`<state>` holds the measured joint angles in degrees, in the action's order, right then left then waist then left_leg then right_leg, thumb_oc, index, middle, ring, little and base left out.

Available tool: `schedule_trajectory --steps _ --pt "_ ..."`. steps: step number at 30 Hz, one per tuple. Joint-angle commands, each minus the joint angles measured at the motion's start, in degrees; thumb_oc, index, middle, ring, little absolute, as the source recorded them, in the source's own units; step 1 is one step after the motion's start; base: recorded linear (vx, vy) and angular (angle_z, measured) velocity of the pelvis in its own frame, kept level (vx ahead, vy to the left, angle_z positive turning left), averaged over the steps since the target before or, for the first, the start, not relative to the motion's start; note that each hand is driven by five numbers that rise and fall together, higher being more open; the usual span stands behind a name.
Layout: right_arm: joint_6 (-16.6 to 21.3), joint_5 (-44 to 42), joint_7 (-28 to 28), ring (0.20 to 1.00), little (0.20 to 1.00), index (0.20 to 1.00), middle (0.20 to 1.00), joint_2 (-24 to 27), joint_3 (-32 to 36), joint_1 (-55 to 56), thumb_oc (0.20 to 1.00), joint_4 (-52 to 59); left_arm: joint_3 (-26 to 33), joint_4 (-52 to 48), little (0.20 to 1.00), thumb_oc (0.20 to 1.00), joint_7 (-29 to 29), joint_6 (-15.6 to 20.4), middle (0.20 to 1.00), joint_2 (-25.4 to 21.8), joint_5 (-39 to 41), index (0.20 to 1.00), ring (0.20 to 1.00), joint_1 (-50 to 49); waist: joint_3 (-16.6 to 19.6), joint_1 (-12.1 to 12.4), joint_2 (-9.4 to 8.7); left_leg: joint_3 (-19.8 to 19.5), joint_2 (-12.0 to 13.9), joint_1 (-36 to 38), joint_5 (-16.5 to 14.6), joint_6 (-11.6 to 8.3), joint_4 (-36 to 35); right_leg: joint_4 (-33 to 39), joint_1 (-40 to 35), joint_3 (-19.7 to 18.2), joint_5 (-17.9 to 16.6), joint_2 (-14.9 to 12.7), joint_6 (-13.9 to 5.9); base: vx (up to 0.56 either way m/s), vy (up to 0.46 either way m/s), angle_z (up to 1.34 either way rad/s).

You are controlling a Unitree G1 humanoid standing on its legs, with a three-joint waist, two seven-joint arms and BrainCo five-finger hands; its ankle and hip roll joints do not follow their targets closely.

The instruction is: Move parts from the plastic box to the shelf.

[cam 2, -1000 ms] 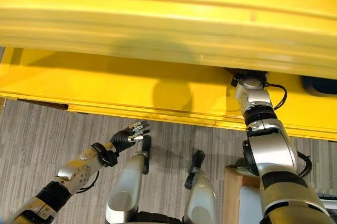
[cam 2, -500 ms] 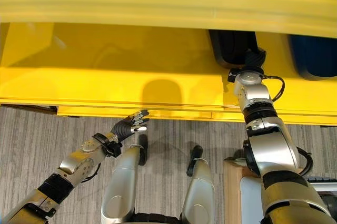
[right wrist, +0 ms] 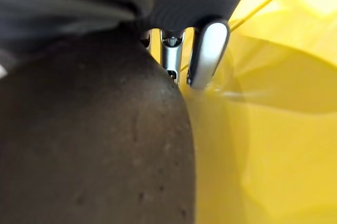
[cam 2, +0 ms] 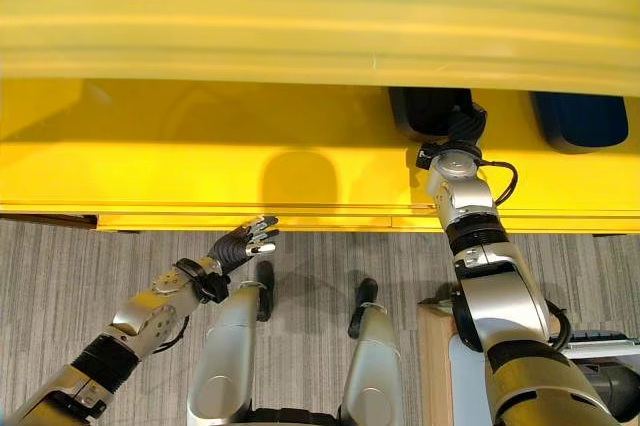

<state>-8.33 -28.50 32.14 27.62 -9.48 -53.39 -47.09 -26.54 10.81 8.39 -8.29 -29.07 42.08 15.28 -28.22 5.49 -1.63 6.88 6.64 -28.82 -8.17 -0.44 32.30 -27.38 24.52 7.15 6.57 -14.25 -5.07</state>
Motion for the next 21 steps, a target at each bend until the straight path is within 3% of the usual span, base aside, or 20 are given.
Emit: schedule_trajectory --steps 1,10,21 --pt "-3.1 -3.2 -0.4 0.200 0.200 0.200 0.200 -3.1 -0.8 6.5 0.200 -5.3 0.3 -4.0 1.000 1.000 0.4 2.0 1.000 2.8 0.5 1.000 1.000 -0.9 -1.6 1.6 3.48 -2.2 -1.6 2.7 -3.4 0.97 -3.2 -4.2 -0.8 0.9 2.9 1.9 -0.03 0.00 0.000 0.00" --pt "-2.1 -4.0 0.3 0.200 0.200 0.200 0.200 -4.2 -0.9 6.6 0.200 -6.0 -0.3 -3.4 1.000 1.000 -0.4 2.0 1.000 3.3 0.8 1.000 1.000 0.0 -1.6 1.6 3.75 -2.0 -1.8 2.4 -3.3 1.13 -3.2 -4.0 -0.7 0.9 2.8 1.8 -0.06 0.00 0.000 0.00" --pt "-4.0 -1.5 0.1 0.200 0.200 0.200 0.200 -4.3 -2.1 6.7 0.200 -6.0 -0.7 -3.8 1.000 1.000 -0.9 2.7 1.000 3.7 1.3 1.000 1.000 -0.7 -1.6 1.6 4.56 -1.8 -2.1 3.0 -3.0 1.10 -3.5 -4.3 -1.1 1.1 2.9 1.3 -0.02 0.00 0.028 0.00"
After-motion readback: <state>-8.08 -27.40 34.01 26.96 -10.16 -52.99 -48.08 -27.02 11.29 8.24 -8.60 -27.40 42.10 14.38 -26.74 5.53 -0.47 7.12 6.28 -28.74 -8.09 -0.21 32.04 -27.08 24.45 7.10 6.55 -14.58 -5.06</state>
